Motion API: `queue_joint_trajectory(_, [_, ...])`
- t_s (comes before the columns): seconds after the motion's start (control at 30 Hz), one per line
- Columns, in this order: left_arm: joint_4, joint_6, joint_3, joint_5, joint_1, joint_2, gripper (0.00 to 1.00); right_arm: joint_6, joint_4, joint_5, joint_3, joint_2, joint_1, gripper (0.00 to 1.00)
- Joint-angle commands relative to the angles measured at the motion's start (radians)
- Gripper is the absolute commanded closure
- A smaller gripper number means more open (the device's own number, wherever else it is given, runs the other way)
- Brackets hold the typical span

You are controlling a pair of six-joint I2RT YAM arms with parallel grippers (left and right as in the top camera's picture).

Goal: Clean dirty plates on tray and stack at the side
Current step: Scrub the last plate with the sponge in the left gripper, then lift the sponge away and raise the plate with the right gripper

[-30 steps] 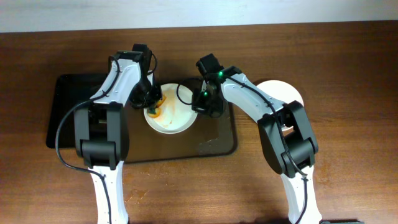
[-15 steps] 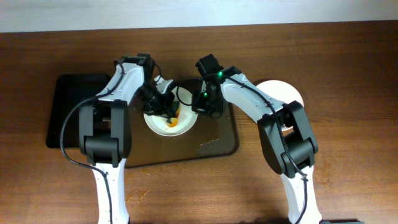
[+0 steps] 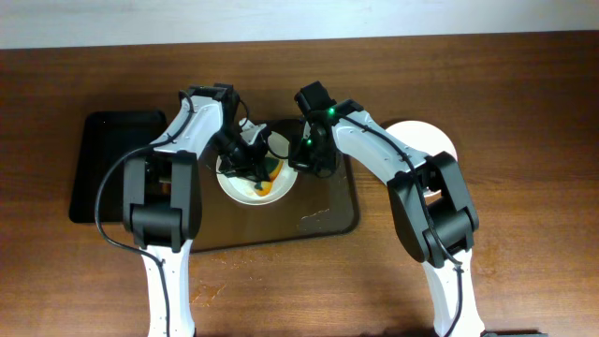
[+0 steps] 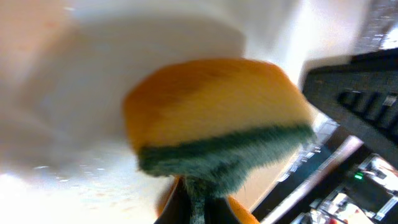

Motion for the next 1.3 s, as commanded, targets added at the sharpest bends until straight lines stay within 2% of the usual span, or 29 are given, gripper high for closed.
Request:
queue_joint_trajectory(0.0, [0.063,-0.114,-0.030,-0.268,-0.002,0.028,0.99,-0.009,0.006,0.031,-0.002,0.018,-0.006,0.96])
queue_joint_trajectory(0.1, [0.113,-0.238,-0.054,-0.432,-0.015,0.028,0.99,-0.009,0.005,0.031,-0.002,0.018,-0.006,0.96])
queue_joint_trajectory(0.17, [0.135,-0.382,-0.060,-0.611,-0.021,0.028,0.99,-0.009,0.005,0.031,-0.002,0.018,-0.006,0.96])
queue_joint_trajectory(0.27, [0.138,-0.509,-0.060,-0.755,-0.020,0.028,0.99,-0.009,0.005,0.031,-0.002,0.018,-0.006,0.96])
queue_joint_trajectory(0.33, [0.138,-0.548,-0.059,-0.811,-0.019,0.028,0.99,-0.009,0.005,0.031,-0.002,0.018,-0.006,0.96])
queue_joint_trajectory(0.6, [0.099,-0.558,0.053,-0.855,-0.019,0.028,0.99,-0.009,-0.010,0.031,-0.002,0.018,-0.006,0.96])
queue_joint_trajectory(0.9, [0.017,-0.557,0.333,-0.938,-0.019,0.028,0.99,-0.009,-0.020,0.031,-0.024,0.018,-0.006,0.95])
queue_joint_trajectory(1.17, [-0.159,-0.557,0.569,-0.933,-0.018,0.028,1.00,-0.009,-0.033,0.031,-0.024,0.018,-0.006,0.96])
queue_joint_trajectory(1.23, [-0.199,-0.543,0.573,-0.899,-0.019,0.028,1.00,-0.009,-0.030,0.031,-0.024,0.018,-0.006,0.85])
queue_joint_trajectory(1.27, [-0.219,-0.518,0.573,-0.865,-0.019,0.028,1.00,-0.009,-0.022,0.032,-0.024,0.018,-0.006,0.73])
